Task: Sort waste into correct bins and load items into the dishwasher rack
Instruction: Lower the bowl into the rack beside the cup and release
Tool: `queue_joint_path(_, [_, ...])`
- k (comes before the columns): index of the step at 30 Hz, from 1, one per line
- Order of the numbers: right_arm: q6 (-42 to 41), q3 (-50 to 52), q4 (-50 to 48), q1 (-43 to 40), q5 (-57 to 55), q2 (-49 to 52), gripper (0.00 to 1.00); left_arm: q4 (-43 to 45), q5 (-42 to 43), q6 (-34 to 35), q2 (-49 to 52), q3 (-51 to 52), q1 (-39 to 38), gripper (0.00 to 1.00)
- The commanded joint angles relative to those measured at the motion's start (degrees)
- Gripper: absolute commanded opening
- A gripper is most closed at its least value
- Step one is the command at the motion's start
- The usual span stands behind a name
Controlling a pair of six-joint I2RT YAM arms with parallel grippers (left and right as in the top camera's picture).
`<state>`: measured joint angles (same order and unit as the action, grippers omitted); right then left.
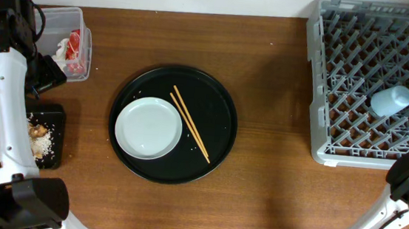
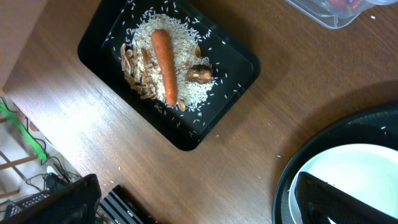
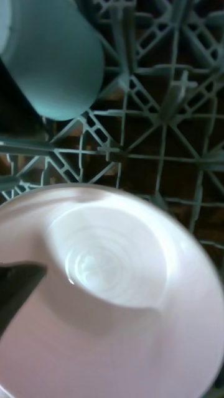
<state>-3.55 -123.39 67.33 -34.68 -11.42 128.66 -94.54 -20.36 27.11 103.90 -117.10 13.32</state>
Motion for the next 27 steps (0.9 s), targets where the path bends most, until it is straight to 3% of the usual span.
queue_joint_path(1, [0.1, 0.4, -0.7, 0.1, -1.3, 0.1, 0.52, -0.1, -0.2, 0.7, -0.7, -0.2, 0.2, 0.99])
queue_joint_path(5, [-0.1, 0.4, -0.9, 0.1, -1.3, 0.1, 0.38, -0.1, -0.2, 0.7, -0.7, -0.2, 0.2, 0.99])
queue_joint_path(20, [0.1, 0.4, -1.4, 0.0, -1.3, 2.0, 0.36, 0.0, -0.2, 0.7, -0.7, -0.2, 0.2, 0.99])
queue_joint_path(25, [0.1, -0.7, -1.3, -0.3, -1.3, 1.9, 0.06, 0.0, -0.2, 0.7, -0.7, -0.2, 0.2, 0.99])
queue_joint_path(27, [0.1, -1.3, -1.0, -0.3, -1.0, 1.8, 0.04, 0.0, -0.2, 0.7, -0.7, -0.2, 0.2, 0.99])
